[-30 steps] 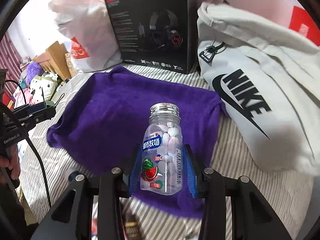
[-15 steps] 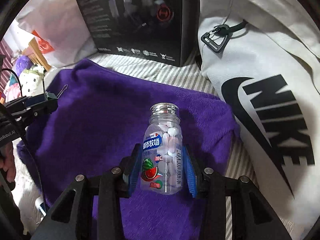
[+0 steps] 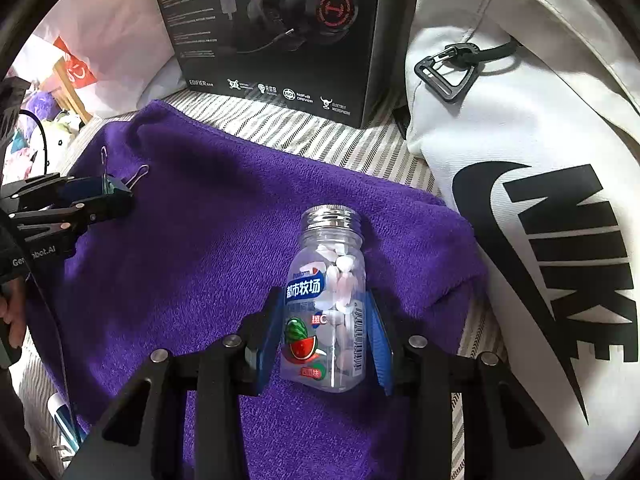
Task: Organize rigid objects
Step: 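Carry the clip and the candy bottle over the purple towel with both tools, then open both tools to set the clip and bottle on the towel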
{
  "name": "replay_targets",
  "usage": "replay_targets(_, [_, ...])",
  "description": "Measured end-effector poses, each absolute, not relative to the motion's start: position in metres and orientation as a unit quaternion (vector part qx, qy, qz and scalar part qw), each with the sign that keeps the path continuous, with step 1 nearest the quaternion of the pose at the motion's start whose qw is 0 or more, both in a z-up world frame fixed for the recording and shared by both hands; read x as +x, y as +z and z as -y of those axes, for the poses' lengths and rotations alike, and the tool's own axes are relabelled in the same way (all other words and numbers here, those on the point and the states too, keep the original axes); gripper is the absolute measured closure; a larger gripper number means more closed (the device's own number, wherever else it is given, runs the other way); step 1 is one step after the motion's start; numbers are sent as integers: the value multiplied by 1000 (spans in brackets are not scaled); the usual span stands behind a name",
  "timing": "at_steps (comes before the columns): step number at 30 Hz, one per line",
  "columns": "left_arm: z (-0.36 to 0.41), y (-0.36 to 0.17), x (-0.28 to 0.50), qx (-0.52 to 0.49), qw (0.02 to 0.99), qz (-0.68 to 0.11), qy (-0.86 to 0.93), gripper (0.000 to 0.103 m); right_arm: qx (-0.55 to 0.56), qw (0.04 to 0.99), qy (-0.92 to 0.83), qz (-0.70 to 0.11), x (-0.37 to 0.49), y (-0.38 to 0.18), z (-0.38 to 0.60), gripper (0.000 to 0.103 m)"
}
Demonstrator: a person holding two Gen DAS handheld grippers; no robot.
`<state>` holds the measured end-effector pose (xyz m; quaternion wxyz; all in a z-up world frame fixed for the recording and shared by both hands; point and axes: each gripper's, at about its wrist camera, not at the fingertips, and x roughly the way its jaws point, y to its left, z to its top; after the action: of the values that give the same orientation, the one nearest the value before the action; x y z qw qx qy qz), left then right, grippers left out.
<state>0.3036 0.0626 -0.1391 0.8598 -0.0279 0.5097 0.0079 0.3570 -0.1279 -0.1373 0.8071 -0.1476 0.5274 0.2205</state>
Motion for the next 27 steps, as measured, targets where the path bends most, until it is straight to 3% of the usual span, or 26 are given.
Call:
replay_targets(2, [-59,-139,304,-23,859,-512,7,59,-149,806,226,-527,356,-137,128,59])
replay_targets(3, [-58,-139,302,-21,858,-513,3,53,-148,804,230,-528,355,-136,129,56])
replay_targets(4, [-56,-140,301,-21,857,-515,3,43,-144,801,238,-530,354,-136,130,48])
replay_targets(6, [-53,-141,296,-15,855,-518,4,36,-141,796,245,-535,349,-136,130,40])
replay_targets(16, [-53,-111,247,-49,864,-501,21,35,-94,808,245,-527,301,-93,157,40])
replay_targets(20, [-44,-84,206,-68,875,-478,1,24,-90,824,230,-510,268,-70,176,35])
replay_targets(27, [1,-79,139,-58,874,-481,-24,23,-57,839,174,-512,207,-60,230,32])
